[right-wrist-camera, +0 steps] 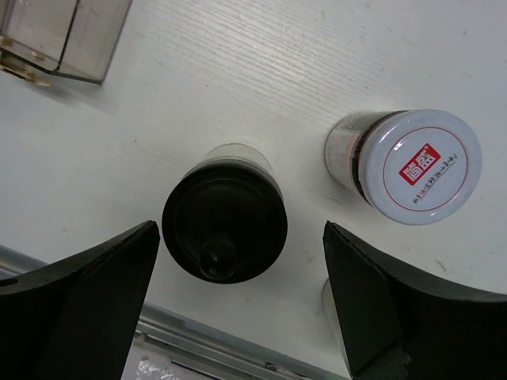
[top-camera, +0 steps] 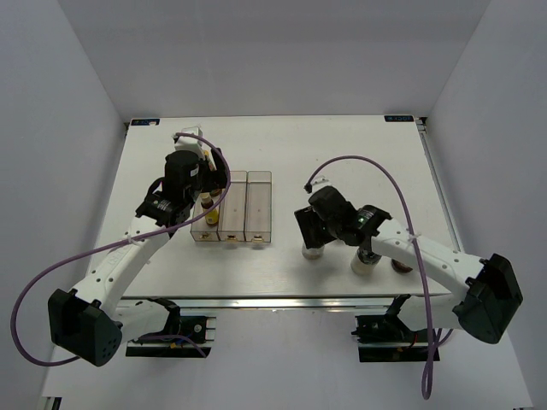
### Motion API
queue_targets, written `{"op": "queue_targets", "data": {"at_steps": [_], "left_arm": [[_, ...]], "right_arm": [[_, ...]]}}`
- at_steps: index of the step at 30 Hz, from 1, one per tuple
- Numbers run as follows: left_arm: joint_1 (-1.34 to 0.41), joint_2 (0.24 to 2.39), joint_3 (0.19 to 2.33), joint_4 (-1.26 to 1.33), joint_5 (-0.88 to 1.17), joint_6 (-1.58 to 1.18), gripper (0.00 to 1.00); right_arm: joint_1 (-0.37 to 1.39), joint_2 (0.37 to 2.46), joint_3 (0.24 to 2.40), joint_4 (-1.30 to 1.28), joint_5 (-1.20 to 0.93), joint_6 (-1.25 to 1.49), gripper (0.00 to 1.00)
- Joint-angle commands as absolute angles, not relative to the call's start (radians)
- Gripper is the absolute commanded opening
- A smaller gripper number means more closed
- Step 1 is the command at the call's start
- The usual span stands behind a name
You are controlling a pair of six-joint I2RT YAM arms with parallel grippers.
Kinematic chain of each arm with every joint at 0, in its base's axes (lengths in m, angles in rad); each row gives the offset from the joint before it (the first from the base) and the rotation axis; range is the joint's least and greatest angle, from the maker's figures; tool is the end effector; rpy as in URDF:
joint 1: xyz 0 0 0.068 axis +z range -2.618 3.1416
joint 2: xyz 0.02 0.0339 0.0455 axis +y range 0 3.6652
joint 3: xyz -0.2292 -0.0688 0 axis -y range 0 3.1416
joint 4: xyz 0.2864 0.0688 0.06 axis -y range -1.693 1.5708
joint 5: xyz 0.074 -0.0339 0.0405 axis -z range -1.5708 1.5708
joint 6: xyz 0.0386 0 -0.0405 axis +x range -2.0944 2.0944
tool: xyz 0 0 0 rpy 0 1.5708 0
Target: Organize the condiment bottles
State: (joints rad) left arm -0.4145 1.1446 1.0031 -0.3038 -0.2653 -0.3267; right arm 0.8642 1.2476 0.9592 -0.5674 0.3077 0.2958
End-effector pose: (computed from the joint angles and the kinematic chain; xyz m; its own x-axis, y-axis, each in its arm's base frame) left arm 0.2948 -0.1187 0.2933 -0.4286 -0.1498 -0.8910 0.0364 0.9825 -0.1827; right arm 0.2111 0.2293 0.2232 -0.6427 -0.3250 -0.6938 -0.4271 0.9038 -0.0276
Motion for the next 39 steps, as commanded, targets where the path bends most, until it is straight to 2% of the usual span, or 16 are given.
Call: {"op": "queue_targets", "data": {"at_steps": [1,9,15,16,18,19,22,27,29,39], "left_arm": [[-0.413,1.135,0.994,-0.281,-0.282,-0.328,0.98],[-0.413,1.129,0.991,-0.291,-0.293,-0.333,0.98],[-0.413,1.1,0.985,-0.307,-0.322,-0.342,0.98],[-0.413,1.092,0.985,-0.307,-0.325,-0.344,0.98],[-0.413,1.085,0.985,-0.311,-0.325,-0.345,0.98],[-0.413,1.08,0.985,-0.313,-0.327,-0.348,0.98],[-0.413,1.074,0.988,-0.321,-0.34,-0.353,0.98],[-0.413,1.075,0.982,-0.31,-0.344,-0.357,0.98],[-0.413,1.089,1.009,-0.348,-0.376,-0.367,0.98],[-0.411,1.034,1.005,-0.439,-0.601,-0.492,0.98]], "right_arm": [[0.868,1.273,0.963,-0.548,0.316,0.295,0.89],[0.865,1.351,0.969,-0.525,0.35,0.325,0.87],[0.859,1.373,0.965,-0.552,0.334,0.353,0.68],[0.858,1.368,0.965,-0.552,0.333,0.356,0.54],[0.859,1.361,0.972,-0.549,0.324,0.36,0.45],[0.859,1.352,0.977,-0.549,0.321,0.359,0.37],[0.859,1.338,1.026,-0.543,0.307,0.333,0.29],[0.859,1.413,1.274,-0.618,0.318,0.292,0.26],[0.858,1.453,1.36,-0.588,0.308,0.264,0.21],[0.859,1.722,1.73,-0.367,0.178,0.134,0.18]]}}
